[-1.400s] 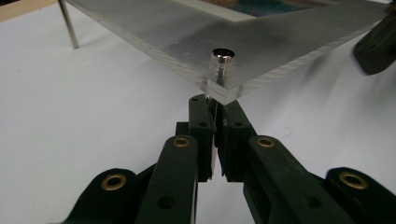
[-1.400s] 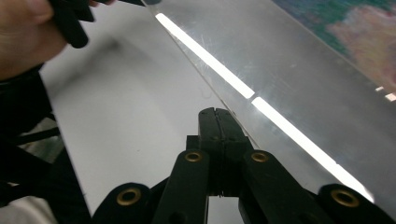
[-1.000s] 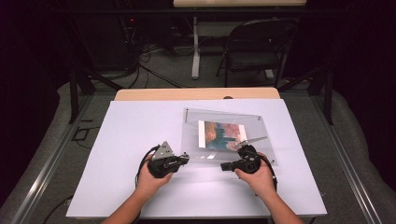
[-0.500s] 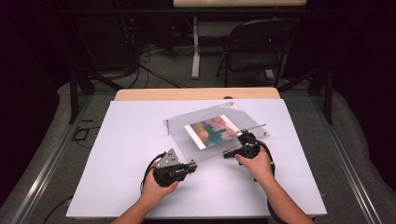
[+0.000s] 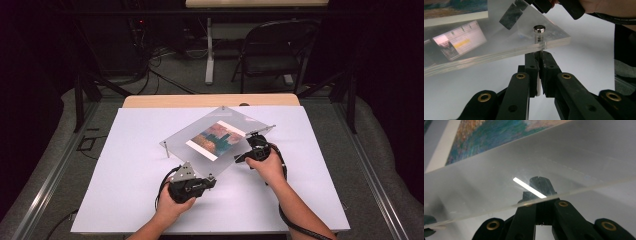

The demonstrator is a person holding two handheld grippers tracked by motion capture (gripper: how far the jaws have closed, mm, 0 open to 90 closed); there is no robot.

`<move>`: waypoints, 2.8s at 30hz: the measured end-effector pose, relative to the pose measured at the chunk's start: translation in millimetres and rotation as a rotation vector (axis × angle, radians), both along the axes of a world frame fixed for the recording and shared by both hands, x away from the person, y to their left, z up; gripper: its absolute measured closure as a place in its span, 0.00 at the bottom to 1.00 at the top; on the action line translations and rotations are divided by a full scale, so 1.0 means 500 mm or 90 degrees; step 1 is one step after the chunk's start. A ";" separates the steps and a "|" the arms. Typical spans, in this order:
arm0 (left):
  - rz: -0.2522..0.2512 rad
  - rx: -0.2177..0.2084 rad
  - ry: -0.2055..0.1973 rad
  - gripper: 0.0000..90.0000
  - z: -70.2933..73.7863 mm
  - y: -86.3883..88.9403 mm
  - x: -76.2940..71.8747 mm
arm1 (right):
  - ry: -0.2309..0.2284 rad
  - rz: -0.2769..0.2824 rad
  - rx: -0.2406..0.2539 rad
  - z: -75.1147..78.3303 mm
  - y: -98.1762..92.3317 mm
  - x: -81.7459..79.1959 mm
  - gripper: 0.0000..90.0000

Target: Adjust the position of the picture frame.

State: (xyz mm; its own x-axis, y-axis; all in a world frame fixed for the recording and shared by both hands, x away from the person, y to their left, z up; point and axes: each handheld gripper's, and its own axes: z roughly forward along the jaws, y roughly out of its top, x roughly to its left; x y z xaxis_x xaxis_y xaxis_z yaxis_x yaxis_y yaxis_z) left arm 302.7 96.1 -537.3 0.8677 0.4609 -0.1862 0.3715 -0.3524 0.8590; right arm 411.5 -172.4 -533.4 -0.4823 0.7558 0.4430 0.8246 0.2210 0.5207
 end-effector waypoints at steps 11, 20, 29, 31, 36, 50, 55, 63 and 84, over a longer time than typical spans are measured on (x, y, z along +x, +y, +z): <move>-0.034 0.053 -0.008 0.94 -0.021 -0.085 -0.003 | -0.107 -0.041 -0.007 0.028 -0.086 -0.101 0.90; -0.049 0.089 0.010 0.87 -0.040 -0.091 -0.010 | -0.157 -0.032 0.033 0.026 -0.110 -0.184 0.76; -0.034 0.069 0.001 0.65 -0.013 -0.030 -0.035 | -0.249 -0.015 0.012 0.019 -0.096 -0.243 0.62; -0.013 0.063 -0.007 0.60 -0.006 -0.008 -0.037 | -0.274 -0.006 -0.009 0.016 -0.089 -0.253 0.57; 0.045 0.044 -0.026 0.55 0.010 0.050 -0.032 | -0.286 0.009 -0.036 0.001 -0.074 -0.260 0.57; 0.215 0.047 -0.032 0.53 0.001 0.204 0.035 | -0.302 -0.005 -0.008 -0.011 -0.079 -0.268 0.57; 0.257 0.048 -0.014 0.62 -0.015 0.226 0.069 | -0.311 -0.001 -0.004 -0.008 -0.079 -0.275 0.60; 0.287 0.056 0.002 0.70 -0.039 0.222 0.128 | -0.313 -0.003 -0.002 -0.009 -0.078 -0.289 0.62; 0.262 0.080 0.015 0.93 -0.053 0.186 0.175 | -0.305 0.004 0.011 -0.020 -0.055 -0.315 0.69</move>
State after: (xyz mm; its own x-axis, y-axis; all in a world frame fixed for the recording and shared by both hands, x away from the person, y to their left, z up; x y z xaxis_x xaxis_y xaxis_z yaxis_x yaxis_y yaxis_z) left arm 390.4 188.9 -563.9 0.6027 0.7883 -0.1236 0.5214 -0.2718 0.8088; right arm 253.8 -200.0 -543.2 -0.6398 0.7466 0.1824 0.4893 0.2126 0.8458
